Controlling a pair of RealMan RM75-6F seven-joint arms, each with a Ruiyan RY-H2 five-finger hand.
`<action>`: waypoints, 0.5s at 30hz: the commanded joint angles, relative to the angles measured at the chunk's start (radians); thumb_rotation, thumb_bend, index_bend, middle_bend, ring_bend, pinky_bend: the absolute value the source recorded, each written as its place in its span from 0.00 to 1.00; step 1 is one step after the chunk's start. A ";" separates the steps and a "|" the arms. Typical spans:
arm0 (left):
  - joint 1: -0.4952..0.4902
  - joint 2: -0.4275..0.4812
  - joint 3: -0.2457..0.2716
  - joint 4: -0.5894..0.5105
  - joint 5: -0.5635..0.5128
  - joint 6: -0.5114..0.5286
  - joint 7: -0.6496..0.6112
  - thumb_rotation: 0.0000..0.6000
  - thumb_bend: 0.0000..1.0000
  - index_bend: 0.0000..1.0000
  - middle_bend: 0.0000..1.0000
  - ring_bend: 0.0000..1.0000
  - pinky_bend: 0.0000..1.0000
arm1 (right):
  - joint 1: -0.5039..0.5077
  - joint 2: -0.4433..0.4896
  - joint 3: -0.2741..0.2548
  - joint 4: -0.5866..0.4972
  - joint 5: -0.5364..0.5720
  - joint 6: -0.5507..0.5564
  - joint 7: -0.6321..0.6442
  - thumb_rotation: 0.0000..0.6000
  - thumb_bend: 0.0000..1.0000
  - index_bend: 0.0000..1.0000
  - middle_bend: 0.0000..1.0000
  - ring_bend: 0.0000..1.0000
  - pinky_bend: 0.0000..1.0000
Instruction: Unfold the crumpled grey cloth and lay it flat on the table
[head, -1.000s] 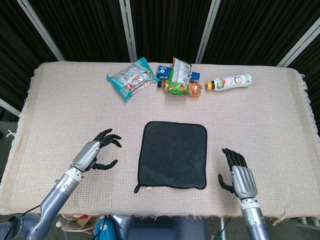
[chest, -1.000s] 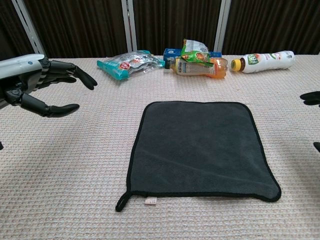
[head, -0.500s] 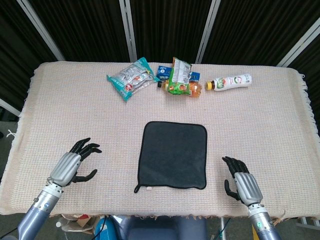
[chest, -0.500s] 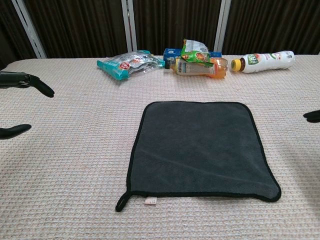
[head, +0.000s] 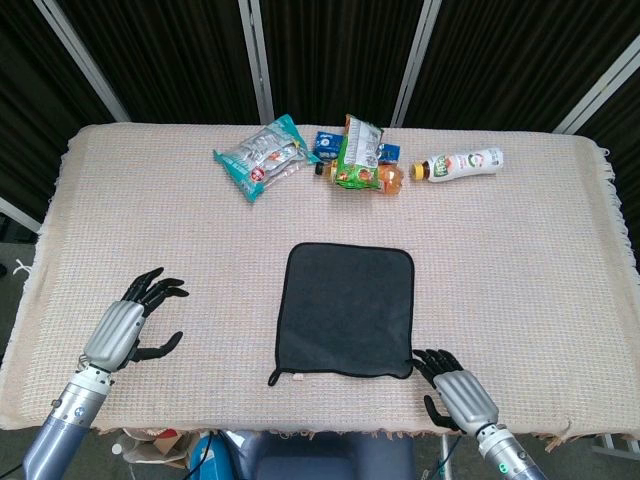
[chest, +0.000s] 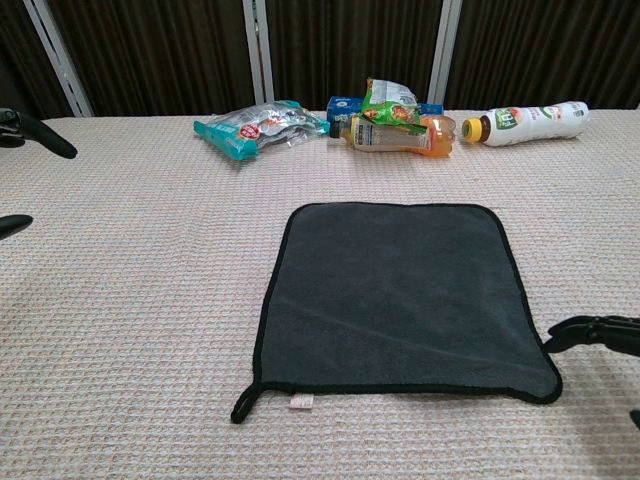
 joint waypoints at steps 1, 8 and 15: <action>0.002 0.004 0.000 -0.004 0.006 0.000 -0.004 1.00 0.36 0.26 0.17 0.02 0.04 | 0.009 -0.016 0.001 -0.020 0.014 -0.018 -0.042 1.00 0.63 0.16 0.09 0.00 0.00; 0.007 0.009 0.001 -0.010 0.020 -0.001 -0.009 1.00 0.36 0.25 0.17 0.02 0.04 | 0.009 -0.052 -0.003 -0.030 0.044 -0.032 -0.114 1.00 0.63 0.16 0.09 0.00 0.00; 0.009 0.008 -0.001 -0.009 0.025 -0.005 -0.009 1.00 0.36 0.25 0.17 0.02 0.04 | 0.005 -0.101 0.009 -0.017 0.074 -0.022 -0.170 1.00 0.63 0.16 0.09 0.00 0.00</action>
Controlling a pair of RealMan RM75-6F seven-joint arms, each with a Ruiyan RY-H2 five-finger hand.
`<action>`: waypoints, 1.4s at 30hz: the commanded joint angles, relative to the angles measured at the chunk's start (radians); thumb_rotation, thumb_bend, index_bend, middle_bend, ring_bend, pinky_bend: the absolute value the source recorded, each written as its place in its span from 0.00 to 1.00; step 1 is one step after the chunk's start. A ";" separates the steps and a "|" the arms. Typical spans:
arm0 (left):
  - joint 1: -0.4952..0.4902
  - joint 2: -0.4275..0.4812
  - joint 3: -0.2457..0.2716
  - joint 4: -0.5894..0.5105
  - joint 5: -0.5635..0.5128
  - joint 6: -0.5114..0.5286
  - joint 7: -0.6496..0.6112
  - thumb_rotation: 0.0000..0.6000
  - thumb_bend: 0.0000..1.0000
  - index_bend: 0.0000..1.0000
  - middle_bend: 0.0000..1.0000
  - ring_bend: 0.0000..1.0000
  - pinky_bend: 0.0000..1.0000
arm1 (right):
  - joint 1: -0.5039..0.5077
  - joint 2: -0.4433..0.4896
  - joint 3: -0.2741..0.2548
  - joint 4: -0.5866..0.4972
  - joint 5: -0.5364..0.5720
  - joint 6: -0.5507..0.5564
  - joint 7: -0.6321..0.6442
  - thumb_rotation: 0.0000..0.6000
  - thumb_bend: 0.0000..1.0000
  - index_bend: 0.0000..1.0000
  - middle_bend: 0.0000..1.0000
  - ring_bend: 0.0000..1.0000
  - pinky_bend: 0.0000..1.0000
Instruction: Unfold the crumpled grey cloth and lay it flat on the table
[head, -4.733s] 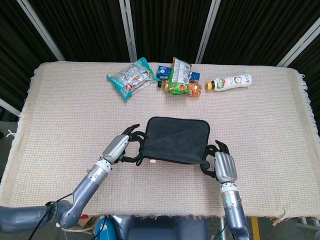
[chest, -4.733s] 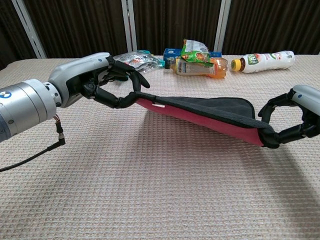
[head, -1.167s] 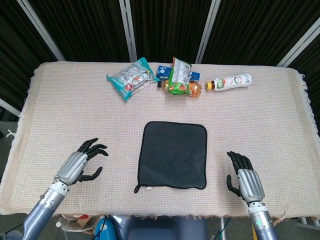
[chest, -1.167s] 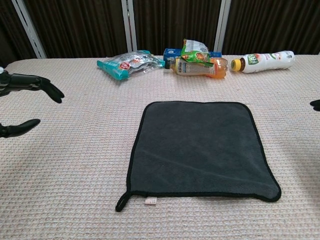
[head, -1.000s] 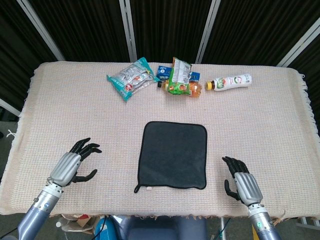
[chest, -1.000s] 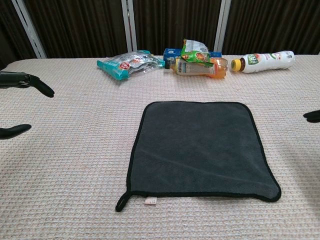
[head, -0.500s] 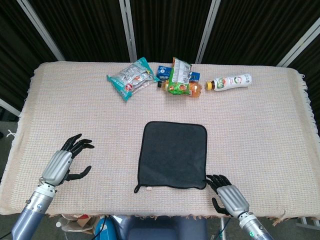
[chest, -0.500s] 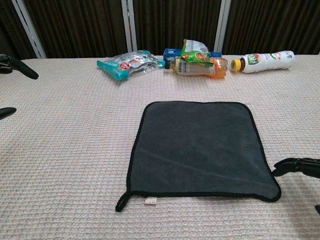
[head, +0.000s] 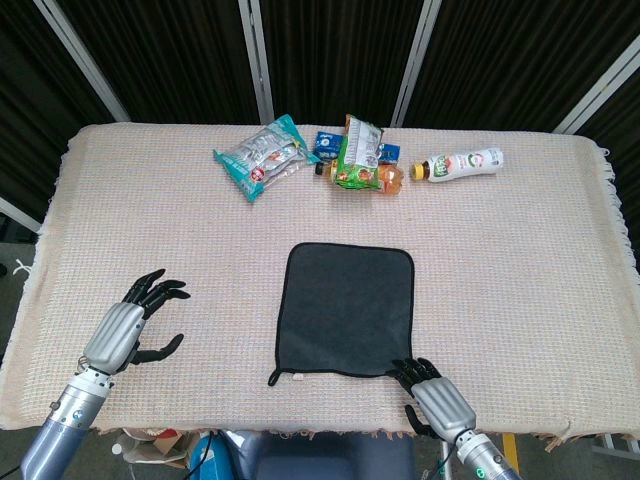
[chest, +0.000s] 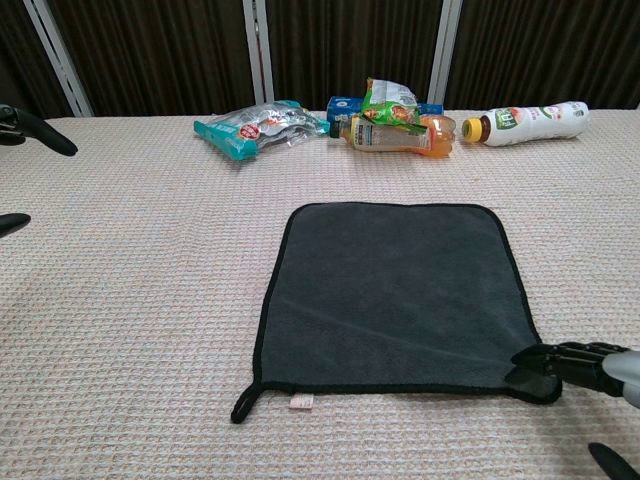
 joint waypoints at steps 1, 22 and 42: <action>0.001 -0.001 0.000 0.000 0.000 -0.002 0.000 1.00 0.36 0.25 0.17 0.02 0.04 | -0.001 -0.019 0.011 0.004 0.015 0.007 -0.018 1.00 0.63 0.16 0.09 0.00 0.00; 0.009 0.012 -0.006 -0.014 0.010 -0.007 -0.030 1.00 0.36 0.25 0.17 0.02 0.04 | -0.015 -0.131 0.017 0.032 0.089 0.041 -0.127 1.00 0.63 0.16 0.08 0.00 0.00; 0.012 0.018 -0.012 -0.016 0.015 -0.010 -0.052 1.00 0.36 0.25 0.17 0.02 0.04 | -0.040 -0.164 -0.036 0.000 0.069 0.077 -0.210 1.00 0.63 0.16 0.07 0.00 0.00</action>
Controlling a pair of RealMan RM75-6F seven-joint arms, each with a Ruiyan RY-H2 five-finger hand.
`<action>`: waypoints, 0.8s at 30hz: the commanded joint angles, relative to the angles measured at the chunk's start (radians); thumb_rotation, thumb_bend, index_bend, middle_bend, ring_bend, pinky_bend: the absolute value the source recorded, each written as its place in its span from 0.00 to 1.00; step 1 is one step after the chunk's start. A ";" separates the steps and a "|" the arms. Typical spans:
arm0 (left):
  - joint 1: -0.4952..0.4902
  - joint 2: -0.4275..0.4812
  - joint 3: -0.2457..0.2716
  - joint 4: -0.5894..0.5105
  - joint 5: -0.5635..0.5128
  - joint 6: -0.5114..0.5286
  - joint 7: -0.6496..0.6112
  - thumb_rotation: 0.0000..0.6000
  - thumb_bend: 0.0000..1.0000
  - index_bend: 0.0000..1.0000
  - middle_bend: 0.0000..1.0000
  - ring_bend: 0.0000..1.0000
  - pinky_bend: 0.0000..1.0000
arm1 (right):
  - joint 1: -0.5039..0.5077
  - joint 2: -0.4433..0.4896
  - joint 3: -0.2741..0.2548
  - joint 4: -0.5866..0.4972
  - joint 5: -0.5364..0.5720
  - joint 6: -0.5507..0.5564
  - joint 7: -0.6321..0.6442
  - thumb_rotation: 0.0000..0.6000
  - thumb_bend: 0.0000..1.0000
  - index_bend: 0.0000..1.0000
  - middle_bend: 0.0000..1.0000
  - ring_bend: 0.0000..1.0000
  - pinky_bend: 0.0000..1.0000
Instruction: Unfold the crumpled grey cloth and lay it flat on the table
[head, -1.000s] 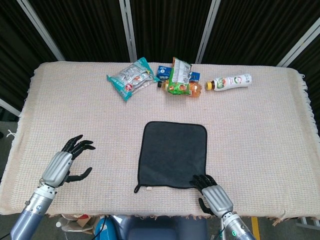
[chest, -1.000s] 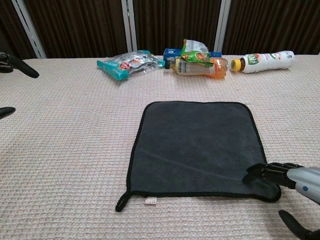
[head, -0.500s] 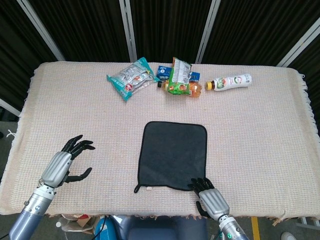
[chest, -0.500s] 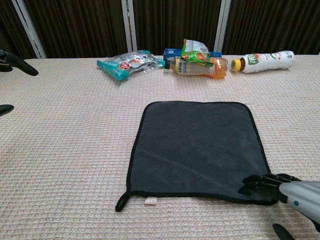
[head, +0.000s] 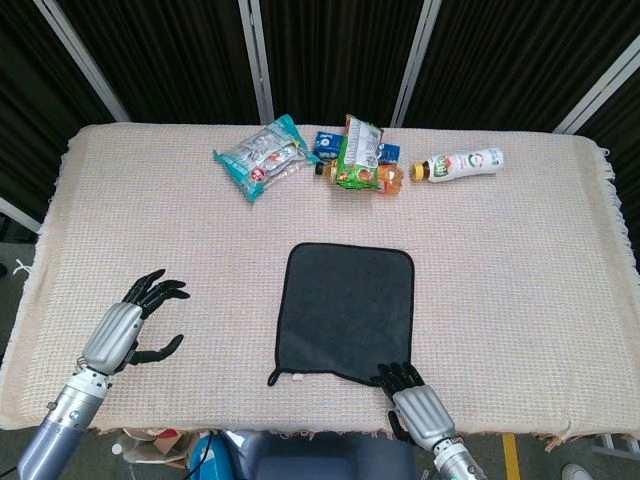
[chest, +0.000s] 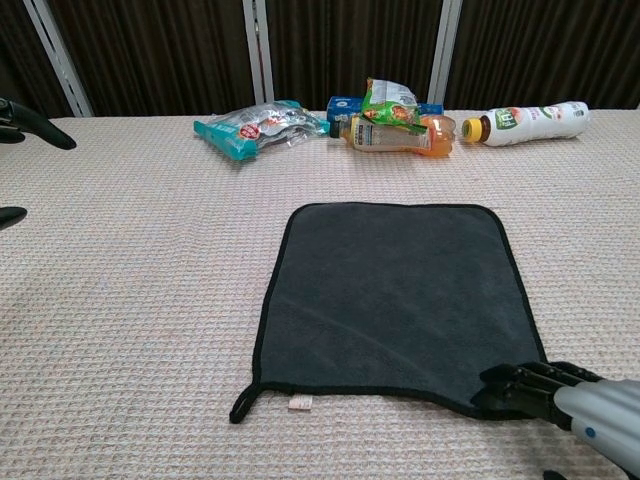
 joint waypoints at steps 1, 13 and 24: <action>0.001 0.001 -0.001 -0.001 0.001 0.003 -0.002 1.00 0.36 0.25 0.17 0.02 0.04 | -0.004 -0.001 -0.008 -0.005 -0.001 0.001 -0.007 1.00 0.63 0.16 0.07 0.00 0.00; 0.003 0.000 -0.001 0.001 0.008 0.003 -0.003 1.00 0.36 0.25 0.17 0.02 0.04 | -0.006 -0.018 0.026 0.028 -0.024 0.034 0.008 1.00 0.63 0.07 0.06 0.00 0.00; 0.003 -0.006 0.000 0.007 0.011 -0.001 0.002 1.00 0.36 0.25 0.17 0.02 0.04 | -0.015 -0.005 0.086 0.034 -0.112 0.126 0.084 1.00 0.63 0.04 0.05 0.00 0.00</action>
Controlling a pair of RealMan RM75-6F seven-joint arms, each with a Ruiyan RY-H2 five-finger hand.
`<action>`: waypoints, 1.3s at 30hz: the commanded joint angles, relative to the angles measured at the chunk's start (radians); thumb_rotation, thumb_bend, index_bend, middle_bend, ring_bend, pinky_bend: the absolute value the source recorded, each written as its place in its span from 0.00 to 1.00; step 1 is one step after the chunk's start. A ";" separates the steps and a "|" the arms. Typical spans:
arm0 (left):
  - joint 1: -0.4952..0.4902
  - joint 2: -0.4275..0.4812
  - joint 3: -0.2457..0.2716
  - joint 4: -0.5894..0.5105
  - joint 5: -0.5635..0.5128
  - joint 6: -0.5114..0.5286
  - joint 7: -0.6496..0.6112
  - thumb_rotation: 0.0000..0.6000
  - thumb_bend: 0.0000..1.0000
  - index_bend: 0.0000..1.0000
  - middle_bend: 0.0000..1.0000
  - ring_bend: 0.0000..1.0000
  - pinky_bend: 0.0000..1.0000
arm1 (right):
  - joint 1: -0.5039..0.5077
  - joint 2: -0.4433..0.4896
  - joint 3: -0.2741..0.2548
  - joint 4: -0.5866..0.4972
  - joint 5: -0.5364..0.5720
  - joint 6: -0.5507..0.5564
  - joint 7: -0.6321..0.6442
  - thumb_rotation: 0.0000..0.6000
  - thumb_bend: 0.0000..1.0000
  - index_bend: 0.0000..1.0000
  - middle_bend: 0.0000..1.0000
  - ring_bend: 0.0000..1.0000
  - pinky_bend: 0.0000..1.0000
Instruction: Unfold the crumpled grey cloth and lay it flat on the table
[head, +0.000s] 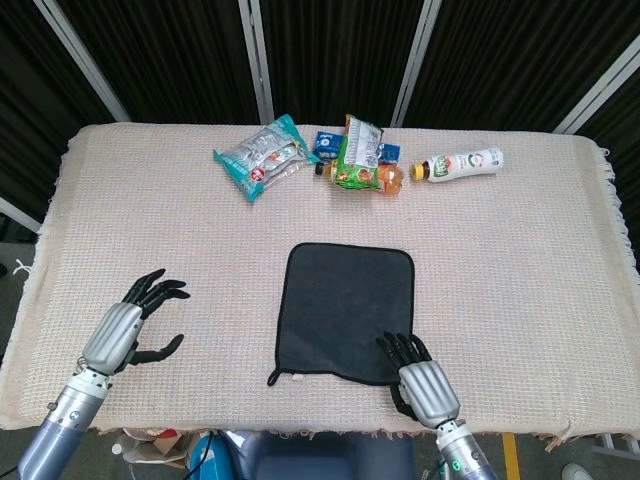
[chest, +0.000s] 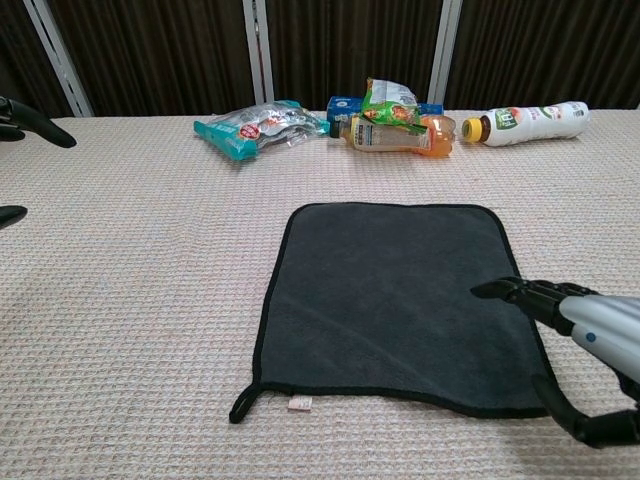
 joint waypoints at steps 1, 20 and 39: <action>-0.001 0.000 0.004 -0.001 0.006 -0.004 0.002 1.00 0.36 0.25 0.17 0.02 0.04 | -0.006 0.015 0.005 -0.002 -0.018 0.018 0.014 1.00 0.63 0.04 0.05 0.00 0.00; -0.096 0.015 0.107 0.020 0.037 -0.270 0.205 1.00 0.77 0.23 0.17 0.03 0.07 | -0.065 0.144 0.025 0.082 -0.057 0.117 0.224 1.00 0.63 0.04 0.05 0.00 0.00; -0.231 -0.182 0.061 0.071 -0.081 -0.480 0.341 1.00 0.77 0.22 0.18 0.03 0.07 | -0.079 0.136 0.053 0.120 -0.050 0.125 0.251 1.00 0.63 0.04 0.05 0.00 0.00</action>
